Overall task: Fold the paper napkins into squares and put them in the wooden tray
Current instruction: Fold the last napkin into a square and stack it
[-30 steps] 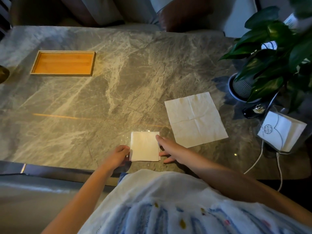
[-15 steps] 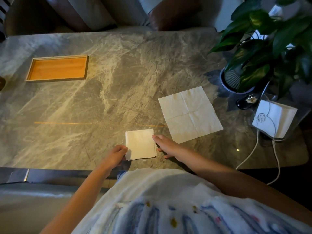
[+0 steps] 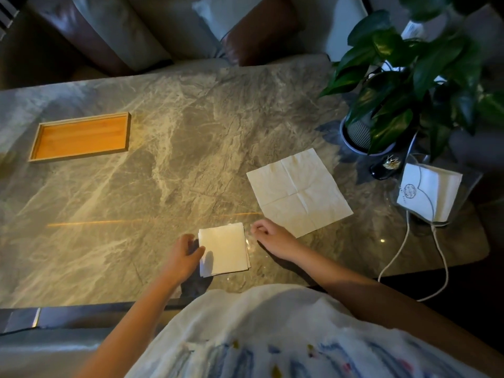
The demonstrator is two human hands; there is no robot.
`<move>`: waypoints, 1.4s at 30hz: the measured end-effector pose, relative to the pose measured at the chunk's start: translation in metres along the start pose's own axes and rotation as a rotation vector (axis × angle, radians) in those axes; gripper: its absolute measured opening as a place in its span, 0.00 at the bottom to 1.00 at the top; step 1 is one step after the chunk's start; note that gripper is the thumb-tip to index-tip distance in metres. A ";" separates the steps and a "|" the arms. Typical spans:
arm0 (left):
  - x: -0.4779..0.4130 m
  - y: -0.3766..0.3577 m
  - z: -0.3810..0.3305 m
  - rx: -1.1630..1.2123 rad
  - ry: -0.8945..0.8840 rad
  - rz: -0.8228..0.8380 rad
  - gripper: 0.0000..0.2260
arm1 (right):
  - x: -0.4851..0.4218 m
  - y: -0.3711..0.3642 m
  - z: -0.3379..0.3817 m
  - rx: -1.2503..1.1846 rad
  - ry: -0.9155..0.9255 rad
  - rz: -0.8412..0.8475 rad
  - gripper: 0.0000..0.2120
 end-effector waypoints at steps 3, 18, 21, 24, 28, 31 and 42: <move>-0.006 0.008 -0.046 -0.167 -0.252 -0.131 0.21 | 0.006 0.036 0.000 0.190 0.148 -0.109 0.19; -0.035 -0.086 -0.168 -1.076 -0.858 0.091 0.32 | 0.033 0.134 -0.073 0.611 0.022 -0.298 0.21; -0.047 -0.071 -0.166 -1.032 -0.828 0.044 0.33 | 0.031 0.126 -0.072 0.585 0.144 -0.292 0.19; -0.054 -0.061 -0.159 -0.995 -0.783 0.035 0.34 | 0.025 0.125 -0.069 0.558 0.210 -0.280 0.18; -0.053 -0.058 -0.153 -0.950 -0.789 0.010 0.33 | 0.017 0.124 -0.073 0.591 0.221 -0.271 0.18; -0.052 -0.057 -0.152 -0.914 -0.787 -0.021 0.33 | 0.013 0.125 -0.072 0.567 0.226 -0.305 0.14; -0.055 -0.053 -0.152 -0.918 -0.770 -0.051 0.47 | 0.002 0.147 -0.048 0.086 0.235 -0.250 0.02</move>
Point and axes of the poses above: each hand's wrist, its own x-axis away from the middle knuckle, its own y-axis out of the back of the hand, z = x × y, the point moved 5 cm from there along -x, towards the middle knuckle, and after that the axes turned 13 degrees about -x, right-handed, at the moved point
